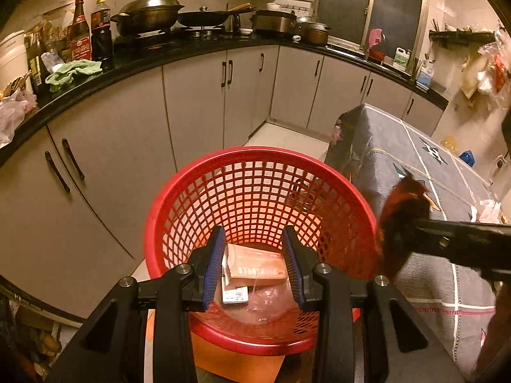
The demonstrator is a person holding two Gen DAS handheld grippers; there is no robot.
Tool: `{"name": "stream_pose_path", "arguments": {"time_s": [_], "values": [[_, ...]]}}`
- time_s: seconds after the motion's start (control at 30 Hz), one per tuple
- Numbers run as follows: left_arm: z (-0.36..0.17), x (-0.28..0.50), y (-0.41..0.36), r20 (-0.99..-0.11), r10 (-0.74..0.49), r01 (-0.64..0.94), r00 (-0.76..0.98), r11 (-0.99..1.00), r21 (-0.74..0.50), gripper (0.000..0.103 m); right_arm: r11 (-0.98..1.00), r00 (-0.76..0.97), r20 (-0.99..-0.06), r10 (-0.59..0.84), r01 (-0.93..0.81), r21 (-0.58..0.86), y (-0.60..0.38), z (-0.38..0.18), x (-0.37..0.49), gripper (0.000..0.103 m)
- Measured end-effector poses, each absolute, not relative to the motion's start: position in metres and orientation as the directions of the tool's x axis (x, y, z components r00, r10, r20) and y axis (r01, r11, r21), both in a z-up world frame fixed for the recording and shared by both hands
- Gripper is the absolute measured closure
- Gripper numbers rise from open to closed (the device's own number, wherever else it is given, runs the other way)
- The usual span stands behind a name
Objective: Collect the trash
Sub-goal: 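Carry the bag and wrapper to the red basket and release both, then move both open grippers back to the table pile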
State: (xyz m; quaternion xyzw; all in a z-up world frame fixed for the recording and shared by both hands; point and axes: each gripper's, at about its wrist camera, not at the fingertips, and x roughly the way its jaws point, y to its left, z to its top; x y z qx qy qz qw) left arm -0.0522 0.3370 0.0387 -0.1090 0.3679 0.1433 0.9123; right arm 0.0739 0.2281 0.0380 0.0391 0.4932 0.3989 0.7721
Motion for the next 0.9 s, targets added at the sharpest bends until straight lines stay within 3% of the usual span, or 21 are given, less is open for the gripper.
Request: {"name": "stream_pose_path", "arguments": {"time_s": [0.03,0.1,0.13,0.27,0.37,0.43,0.6,0.9], "values": [[0.039,-0.053,0.338,-0.704,0.184,-0.345,0.686,0.934,-0.092,0.067,0.684,0.197,-0.735,0.649,-0.575,0.449,0.232,0.036,0.076,0.062],[0.040,-0.057,0.339,-0.706,0.188,-0.353,0.683,0.931,-0.095,0.065,0.688,0.209,-0.733,0.648,-0.573,0.445,0.235,0.037,0.079,0.036],[0.041,-0.058,0.340,-0.705,0.190,-0.356,0.683,0.929,-0.096,0.059,0.687,0.217,-0.726,0.653,-0.572,0.447,0.234,0.039,0.079,0.034],[0.049,-0.069,0.340,-0.686,0.217,-0.371,0.695,0.925,-0.084,0.053,0.680,0.238,-0.700,0.673,-0.570,0.461,0.219,0.049,0.079,0.034],[0.056,-0.076,0.335,-0.671,0.215,-0.369,0.709,0.924,-0.095,0.044,0.681,0.258,-0.685,0.682,-0.566,0.465,0.201,0.057,0.074,0.034],[0.061,-0.080,0.329,-0.656,0.228,-0.373,0.720,0.924,-0.088,0.033,0.690,0.281,-0.680,0.677,-0.563,0.454,0.189,0.060,0.068,0.034],[0.070,-0.086,0.310,-0.635,0.262,-0.379,0.727,0.924,-0.053,0.022,0.707,0.298,-0.687,0.663,-0.550,0.444,0.165,0.058,0.057,0.034],[0.074,-0.087,0.271,-0.635,0.257,-0.360,0.729,0.932,-0.036,0.021,0.737,0.356,-0.685,0.636,-0.544,0.402,0.117,0.063,0.035,0.034]]}}
